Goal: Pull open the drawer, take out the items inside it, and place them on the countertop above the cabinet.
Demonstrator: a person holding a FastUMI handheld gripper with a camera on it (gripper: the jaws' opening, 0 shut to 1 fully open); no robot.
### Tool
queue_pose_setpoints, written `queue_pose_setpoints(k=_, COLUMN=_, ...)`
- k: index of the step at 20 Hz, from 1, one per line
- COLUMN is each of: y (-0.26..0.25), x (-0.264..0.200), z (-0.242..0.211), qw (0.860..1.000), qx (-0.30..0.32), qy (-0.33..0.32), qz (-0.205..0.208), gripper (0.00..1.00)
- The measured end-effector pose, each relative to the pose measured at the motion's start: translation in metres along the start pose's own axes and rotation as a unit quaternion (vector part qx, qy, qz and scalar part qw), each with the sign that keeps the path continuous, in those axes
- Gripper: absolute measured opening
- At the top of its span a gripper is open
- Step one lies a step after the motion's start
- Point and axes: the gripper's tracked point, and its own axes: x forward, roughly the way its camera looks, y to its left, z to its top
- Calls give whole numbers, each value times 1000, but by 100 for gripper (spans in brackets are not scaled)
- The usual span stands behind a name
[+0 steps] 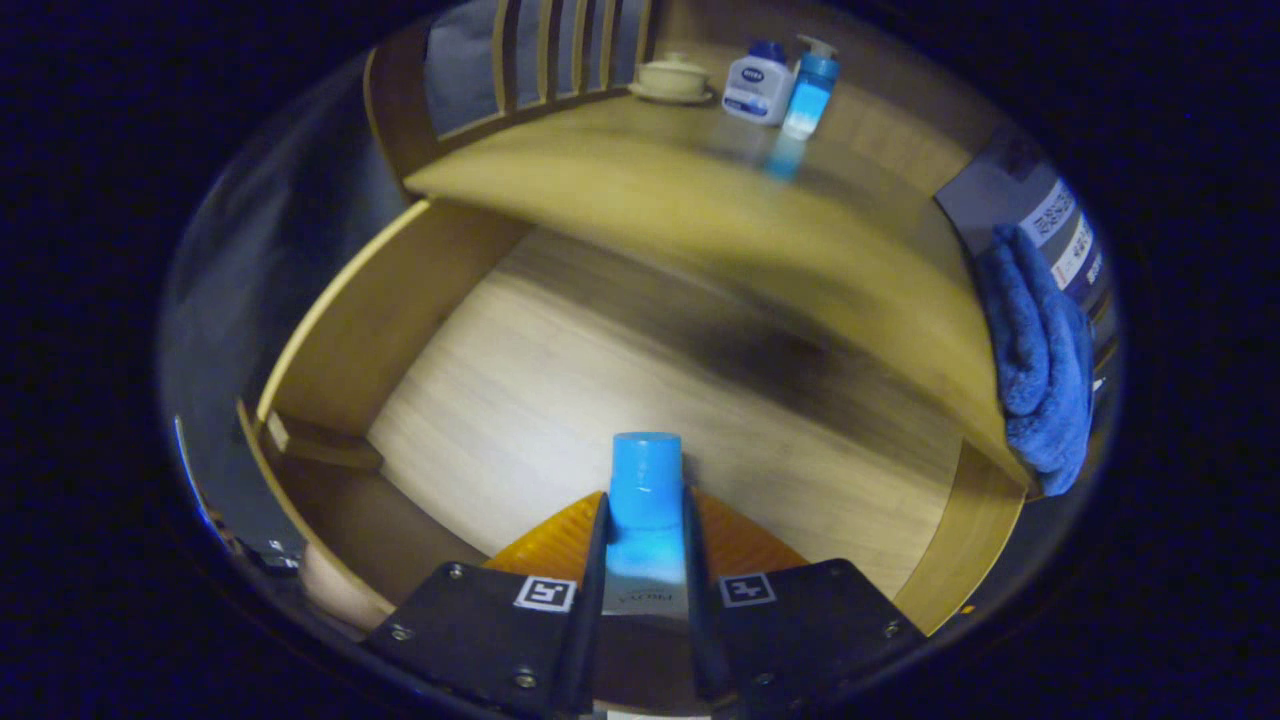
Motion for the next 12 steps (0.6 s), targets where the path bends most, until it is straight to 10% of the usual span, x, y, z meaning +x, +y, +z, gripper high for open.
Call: queue_pose_setpoints(k=12, y=-70, x=-26, z=128, qw=987, qx=80, qy=-125, qz=-68, gripper=37)
